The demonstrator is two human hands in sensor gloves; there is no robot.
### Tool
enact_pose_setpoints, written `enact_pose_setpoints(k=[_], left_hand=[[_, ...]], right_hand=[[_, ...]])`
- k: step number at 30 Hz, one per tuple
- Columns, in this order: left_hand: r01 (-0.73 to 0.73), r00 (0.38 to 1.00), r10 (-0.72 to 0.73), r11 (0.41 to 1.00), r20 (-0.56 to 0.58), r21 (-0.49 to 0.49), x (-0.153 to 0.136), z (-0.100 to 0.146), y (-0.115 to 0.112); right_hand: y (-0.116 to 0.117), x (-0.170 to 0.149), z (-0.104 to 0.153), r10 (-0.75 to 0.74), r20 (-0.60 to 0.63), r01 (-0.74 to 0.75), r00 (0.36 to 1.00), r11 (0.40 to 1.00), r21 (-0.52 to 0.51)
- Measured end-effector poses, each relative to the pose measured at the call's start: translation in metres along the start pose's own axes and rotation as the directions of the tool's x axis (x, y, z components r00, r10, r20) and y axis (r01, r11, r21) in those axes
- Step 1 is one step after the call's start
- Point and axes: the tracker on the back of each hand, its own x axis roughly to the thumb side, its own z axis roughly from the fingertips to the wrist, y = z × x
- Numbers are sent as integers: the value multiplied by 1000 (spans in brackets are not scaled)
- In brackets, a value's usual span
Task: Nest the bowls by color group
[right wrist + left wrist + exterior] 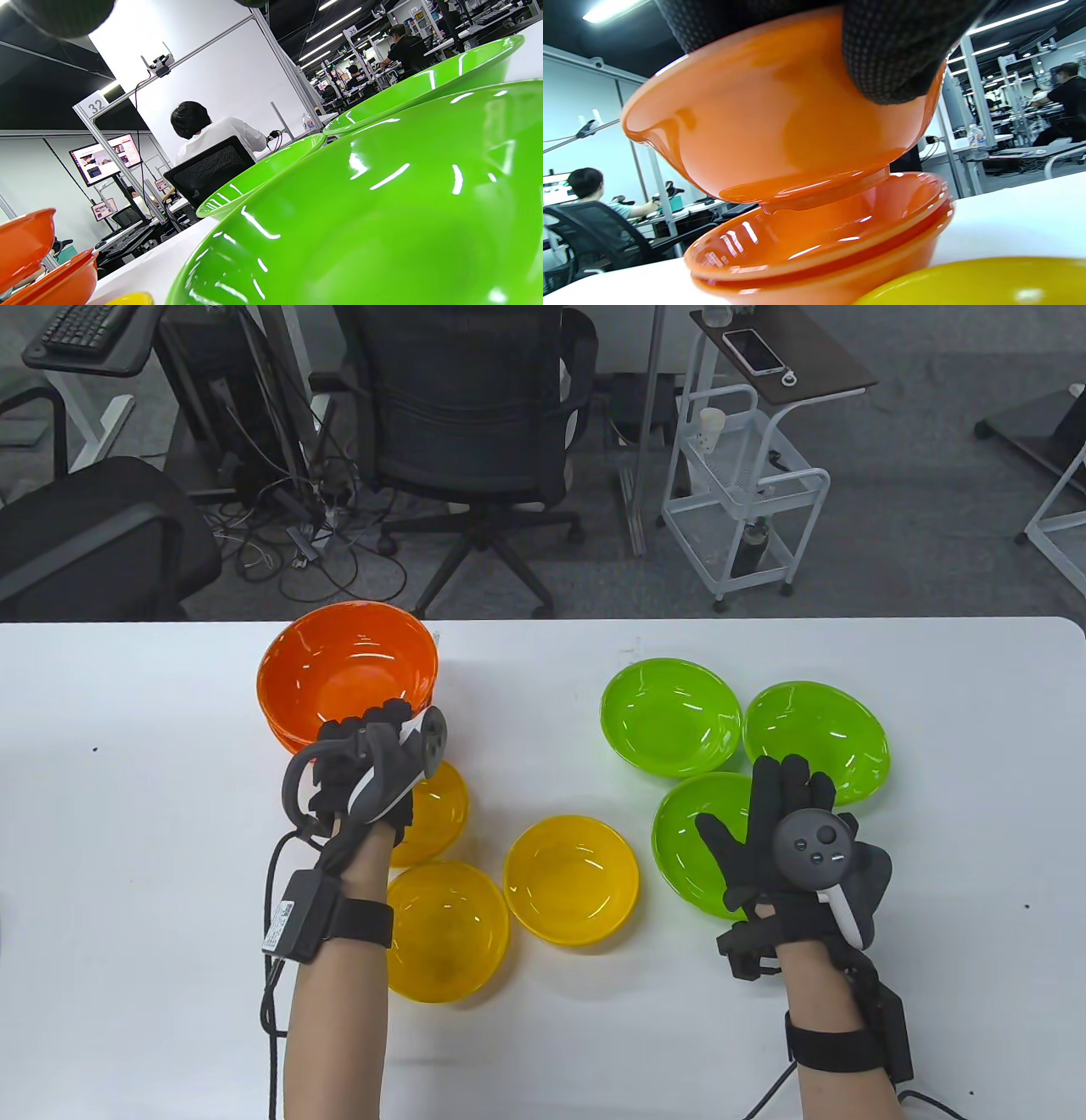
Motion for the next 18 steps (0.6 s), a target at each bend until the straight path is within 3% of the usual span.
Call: enact_pose_setpoints(k=[10, 18], left_hand=[[72, 997, -72, 997, 6, -35, -3, -2, -32], [71, 997, -71, 995, 9, -64, 2, -5, -41]], right_hand=[[0, 0, 0, 1, -1, -1, 1000, 1000, 1], [0, -1, 0, 0, -6, 0, 1000, 1000, 5]])
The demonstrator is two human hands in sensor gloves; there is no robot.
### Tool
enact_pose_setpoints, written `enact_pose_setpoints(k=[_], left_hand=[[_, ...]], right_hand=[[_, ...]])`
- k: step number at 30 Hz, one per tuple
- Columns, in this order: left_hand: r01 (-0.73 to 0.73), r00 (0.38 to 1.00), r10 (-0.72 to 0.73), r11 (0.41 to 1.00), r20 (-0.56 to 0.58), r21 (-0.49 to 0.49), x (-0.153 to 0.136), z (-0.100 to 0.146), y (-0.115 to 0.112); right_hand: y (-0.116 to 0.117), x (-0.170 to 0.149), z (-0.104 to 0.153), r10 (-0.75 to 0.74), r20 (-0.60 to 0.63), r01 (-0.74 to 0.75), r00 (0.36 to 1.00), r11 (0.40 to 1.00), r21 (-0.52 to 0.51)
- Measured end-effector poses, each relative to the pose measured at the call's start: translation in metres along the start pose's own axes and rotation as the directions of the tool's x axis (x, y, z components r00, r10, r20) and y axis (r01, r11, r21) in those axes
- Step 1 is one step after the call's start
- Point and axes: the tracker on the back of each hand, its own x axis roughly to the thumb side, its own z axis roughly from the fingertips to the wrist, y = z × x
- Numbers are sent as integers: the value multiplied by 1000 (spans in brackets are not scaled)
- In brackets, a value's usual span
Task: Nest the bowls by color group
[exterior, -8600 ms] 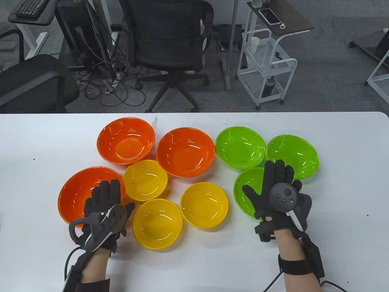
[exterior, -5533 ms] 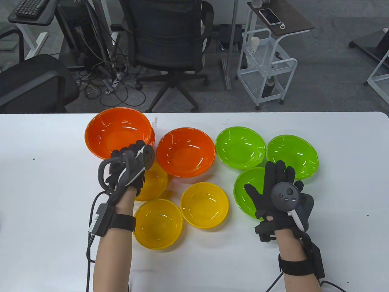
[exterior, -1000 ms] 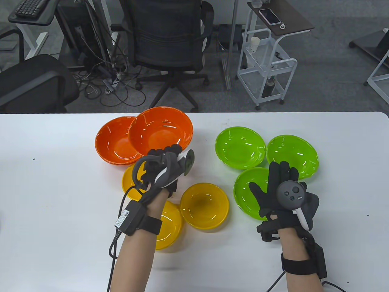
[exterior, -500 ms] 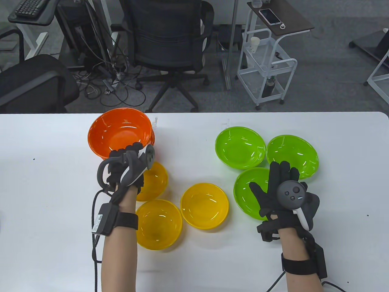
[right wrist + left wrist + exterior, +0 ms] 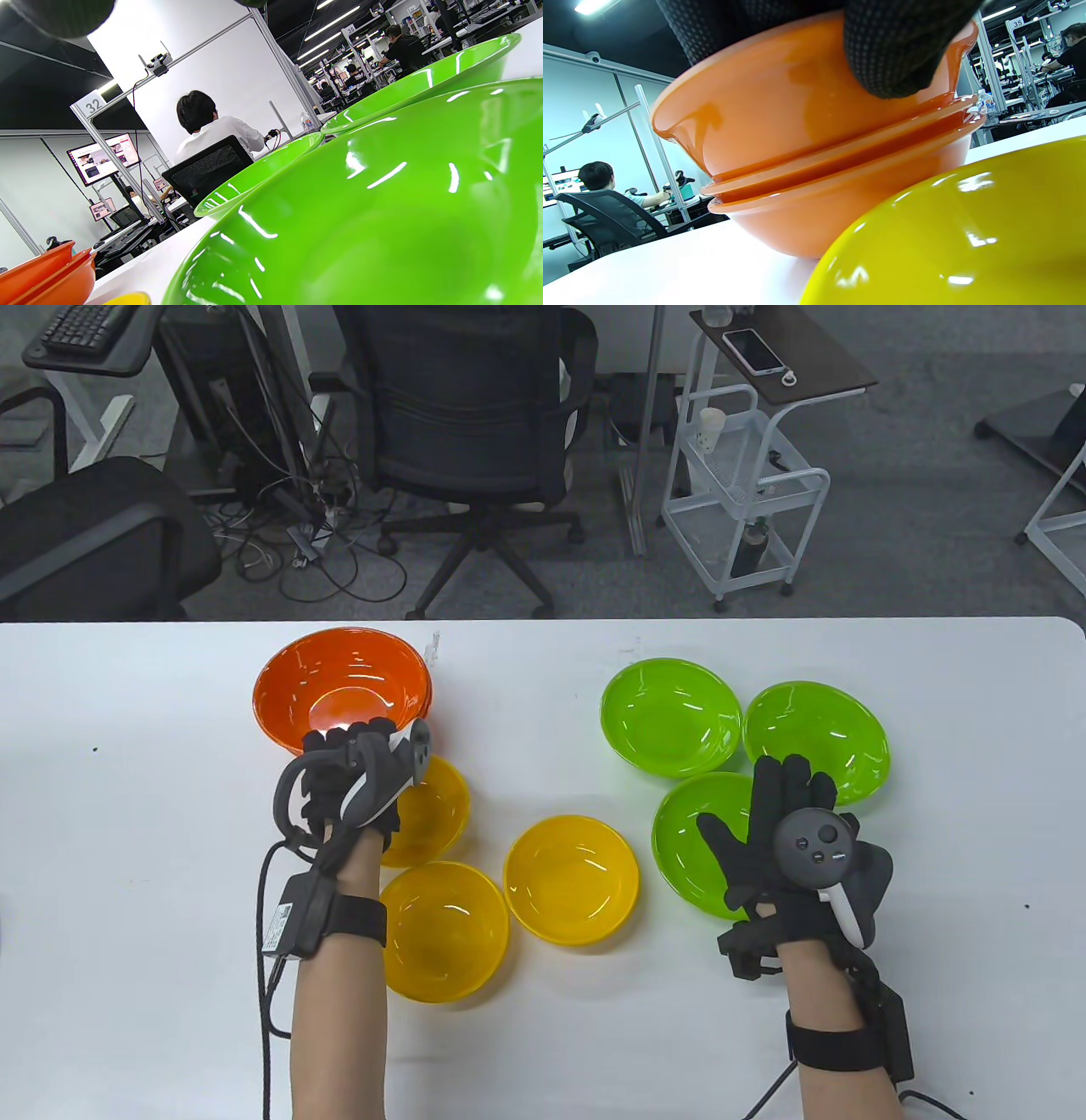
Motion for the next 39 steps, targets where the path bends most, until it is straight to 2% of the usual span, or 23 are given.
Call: enact_pose_setpoints(k=[11, 15, 24, 30, 34, 39], left_hand=[[-7, 1000, 7, 1000, -5, -21, -2, 0, -5], [-17, 1000, 16, 997, -10, -82, -4, 1, -7], [-45, 999, 44, 996, -6, -80, -16, 8, 0], [-104, 994, 105, 991, 3, -80, -27, 21, 7], [-156, 987, 157, 987, 25, -46, -34, 36, 11], [-104, 993, 105, 994, 55, -22, -42, 58, 9]], right_hand=[[0, 1, 0, 7, 2, -7, 1000, 1000, 2], [0, 1, 0, 7, 3, -7, 1000, 1000, 2], [1, 2, 0, 9, 10, -9, 1000, 1000, 6], [1, 2, 1, 8, 14, -8, 1000, 1000, 8], [2, 3, 1, 14, 14, -14, 1000, 1000, 14], [9, 11, 4, 103, 46, -105, 994, 993, 49]])
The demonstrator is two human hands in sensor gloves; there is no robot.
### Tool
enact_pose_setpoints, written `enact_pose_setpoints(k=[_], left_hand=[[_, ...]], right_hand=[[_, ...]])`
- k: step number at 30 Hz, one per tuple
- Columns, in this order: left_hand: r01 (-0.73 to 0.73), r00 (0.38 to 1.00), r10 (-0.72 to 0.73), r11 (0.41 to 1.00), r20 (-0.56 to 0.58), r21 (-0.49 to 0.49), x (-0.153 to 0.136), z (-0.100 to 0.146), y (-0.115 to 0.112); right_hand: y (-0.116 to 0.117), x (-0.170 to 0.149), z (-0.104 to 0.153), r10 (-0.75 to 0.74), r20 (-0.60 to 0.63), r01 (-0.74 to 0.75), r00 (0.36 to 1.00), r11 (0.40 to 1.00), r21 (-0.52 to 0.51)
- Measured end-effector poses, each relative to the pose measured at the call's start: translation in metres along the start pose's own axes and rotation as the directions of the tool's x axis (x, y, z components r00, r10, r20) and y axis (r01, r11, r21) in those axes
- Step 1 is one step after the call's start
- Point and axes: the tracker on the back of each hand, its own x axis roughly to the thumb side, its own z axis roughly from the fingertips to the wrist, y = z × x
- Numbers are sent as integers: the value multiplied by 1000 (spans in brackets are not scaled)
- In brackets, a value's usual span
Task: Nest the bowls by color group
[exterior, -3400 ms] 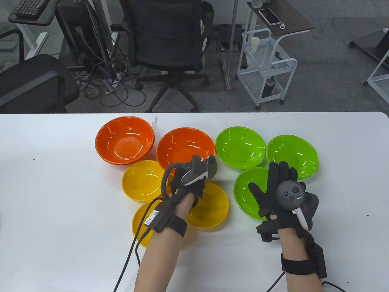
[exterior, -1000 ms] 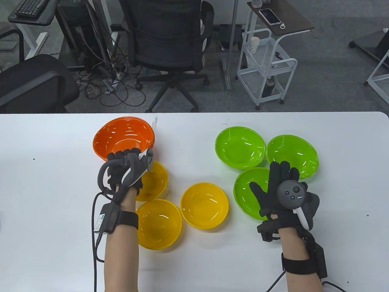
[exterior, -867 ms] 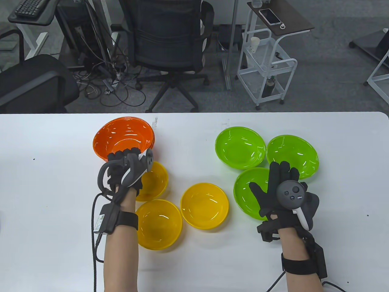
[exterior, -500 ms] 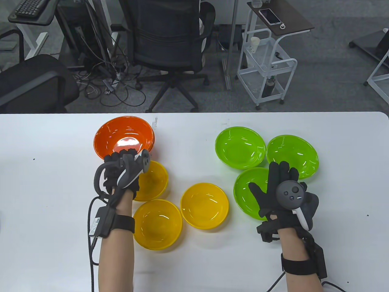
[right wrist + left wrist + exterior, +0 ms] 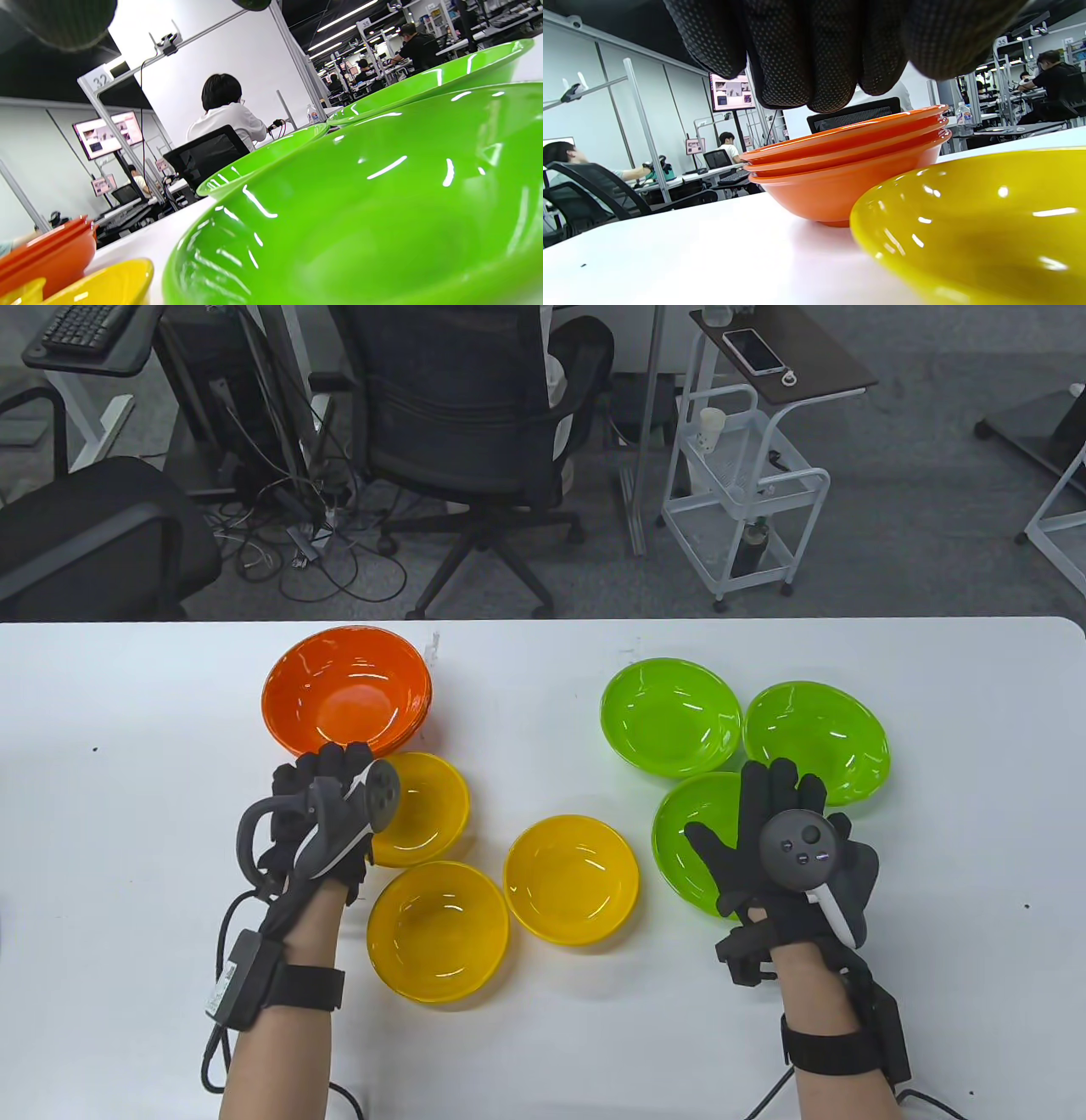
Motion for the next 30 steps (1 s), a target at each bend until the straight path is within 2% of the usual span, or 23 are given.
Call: enact_pose_setpoints(k=[6, 11, 14, 18, 30], left_hand=[[-112, 994, 113, 993, -8, 25, -14, 29, -9], [-117, 993, 118, 993, -20, 32, -23, 44, -16], [-127, 992, 128, 991, -23, 31, -27, 51, -24], [-36, 999, 36, 999, -19, 25, -29, 57, -32], [-71, 997, 72, 997, -8, 18, -27, 64, -36]], right_hand=[[19, 14, 2, 108, 51, -114, 993, 986, 124], [32, 18, 3, 206, 69, -216, 976, 958, 189], [42, 21, 4, 240, 82, -254, 967, 931, 263], [54, 27, 5, 287, 105, -305, 952, 905, 295], [66, 24, 4, 319, 110, -337, 941, 877, 342]])
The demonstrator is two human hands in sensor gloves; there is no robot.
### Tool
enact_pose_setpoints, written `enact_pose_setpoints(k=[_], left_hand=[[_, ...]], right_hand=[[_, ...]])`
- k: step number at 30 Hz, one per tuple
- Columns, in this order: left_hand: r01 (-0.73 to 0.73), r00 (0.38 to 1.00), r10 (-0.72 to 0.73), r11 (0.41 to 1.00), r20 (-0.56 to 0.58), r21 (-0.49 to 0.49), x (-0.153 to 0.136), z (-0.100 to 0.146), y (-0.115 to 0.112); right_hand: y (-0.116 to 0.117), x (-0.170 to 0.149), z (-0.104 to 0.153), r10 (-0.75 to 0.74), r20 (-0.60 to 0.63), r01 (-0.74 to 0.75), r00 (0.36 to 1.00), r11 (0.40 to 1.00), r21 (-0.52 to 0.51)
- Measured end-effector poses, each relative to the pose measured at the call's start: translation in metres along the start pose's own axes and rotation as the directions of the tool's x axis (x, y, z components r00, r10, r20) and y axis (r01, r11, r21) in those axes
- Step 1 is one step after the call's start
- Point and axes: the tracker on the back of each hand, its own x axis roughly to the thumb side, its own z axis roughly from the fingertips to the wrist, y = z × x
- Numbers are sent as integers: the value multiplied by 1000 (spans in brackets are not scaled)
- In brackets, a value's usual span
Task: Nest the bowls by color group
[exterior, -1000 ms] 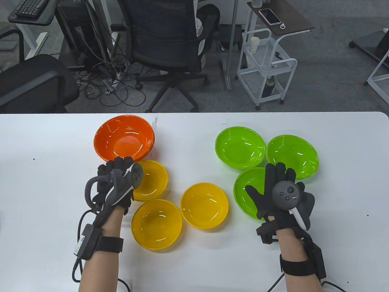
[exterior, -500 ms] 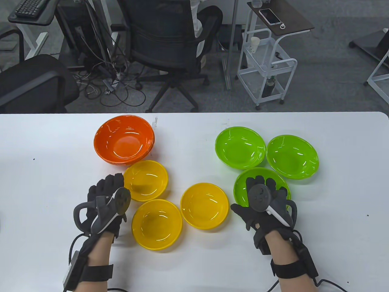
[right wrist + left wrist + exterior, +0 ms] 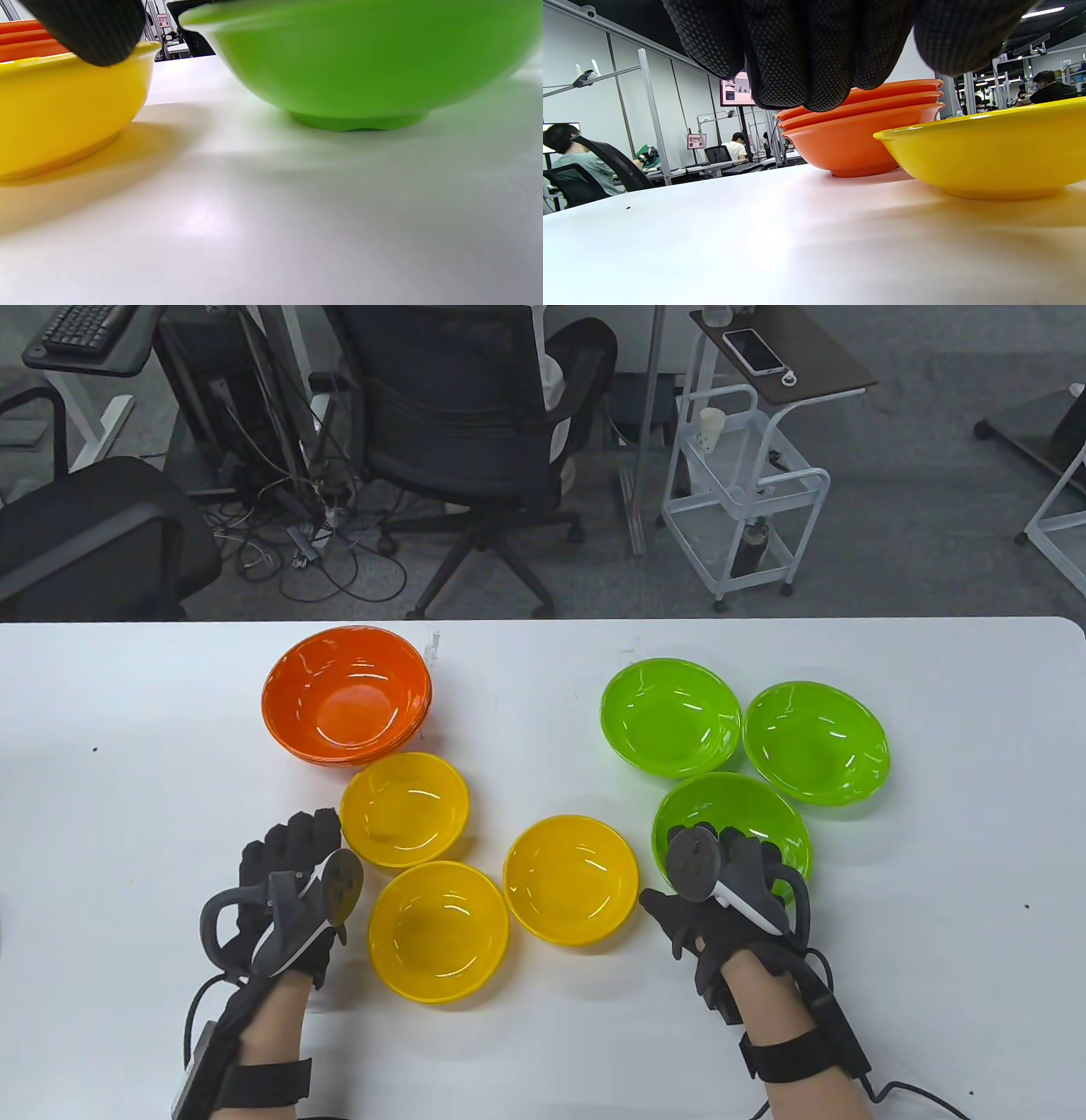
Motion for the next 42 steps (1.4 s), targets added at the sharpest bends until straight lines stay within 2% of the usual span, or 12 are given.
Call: enact_pose_setpoints(k=[10, 16, 23, 29, 34, 42], left_hand=[[-26, 1000, 26, 1000, 6, -5, 0, 1, -1], [-28, 1000, 28, 1000, 6, -10, -1, 2, 0], [-30, 999, 30, 999, 11, -11, -1, 2, 0], [-29, 999, 29, 1000, 13, -12, -1, 2, 0], [-31, 999, 31, 999, 13, -13, -1, 2, -1], [-30, 999, 30, 999, 13, -12, -1, 2, 0]], right_hand=[[9, 0, -4, 9, -15, -9, 1000, 999, 42], [10, 0, -4, -2, -38, 3, 999, 1000, 27], [10, 2, -4, 11, -60, -13, 998, 1000, -23], [9, 10, -1, 91, -70, -97, 993, 992, -86], [0, 14, 4, 95, -84, -107, 992, 984, -143], [-14, 20, 14, 68, -55, -76, 996, 983, -165]])
